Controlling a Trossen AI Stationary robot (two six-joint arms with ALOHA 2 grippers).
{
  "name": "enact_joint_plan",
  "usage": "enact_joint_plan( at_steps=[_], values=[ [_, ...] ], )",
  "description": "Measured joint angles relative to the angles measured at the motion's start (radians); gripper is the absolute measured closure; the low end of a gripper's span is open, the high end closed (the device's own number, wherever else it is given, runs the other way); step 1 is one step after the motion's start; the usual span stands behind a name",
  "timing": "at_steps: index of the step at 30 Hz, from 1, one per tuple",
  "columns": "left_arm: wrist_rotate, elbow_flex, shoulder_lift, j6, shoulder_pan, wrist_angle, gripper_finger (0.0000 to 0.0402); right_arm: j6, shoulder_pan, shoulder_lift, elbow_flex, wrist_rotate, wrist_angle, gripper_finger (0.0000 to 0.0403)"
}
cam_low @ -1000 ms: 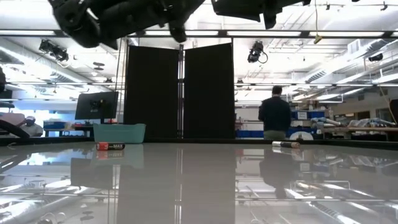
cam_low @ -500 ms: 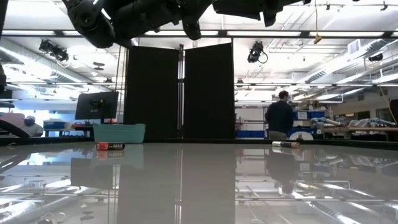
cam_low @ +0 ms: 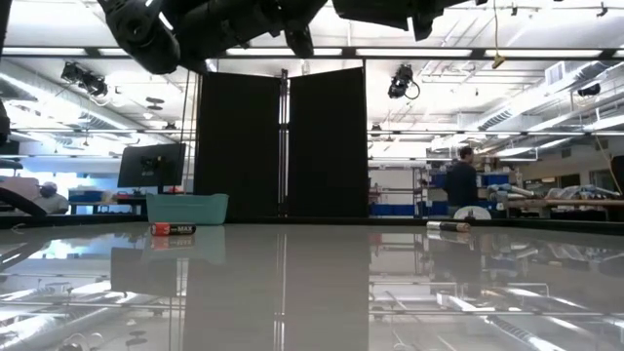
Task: Sort batteries
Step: Put the silver battery into the blue bin
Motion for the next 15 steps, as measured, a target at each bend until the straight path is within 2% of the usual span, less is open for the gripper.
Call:
enact_joint_plan(
  at_steps=[5,9,12,15],
  values=[
    [0.027,0.0,-0.064,0.016,0.032,-0.036,0.0345,-0.003,-0.003,0.001,0.001,0.054,-0.008,0.0268],
    [0.027,0.0,-0.145,0.08,0.063,-0.188,0.0345,-0.017,-0.003,0.0,0.001,0.165,-0.017,0.0221],
    [0.023,0.017,-0.231,0.127,0.092,-0.378,0.0345,-0.057,-0.003,0.0,0.0,0.197,-0.041,0.0198],
    [-0.022,0.067,-0.315,0.198,0.124,-0.682,0.0345,-0.052,-0.003,0.0,0.0,0.203,-0.087,0.0196]
  ],
)
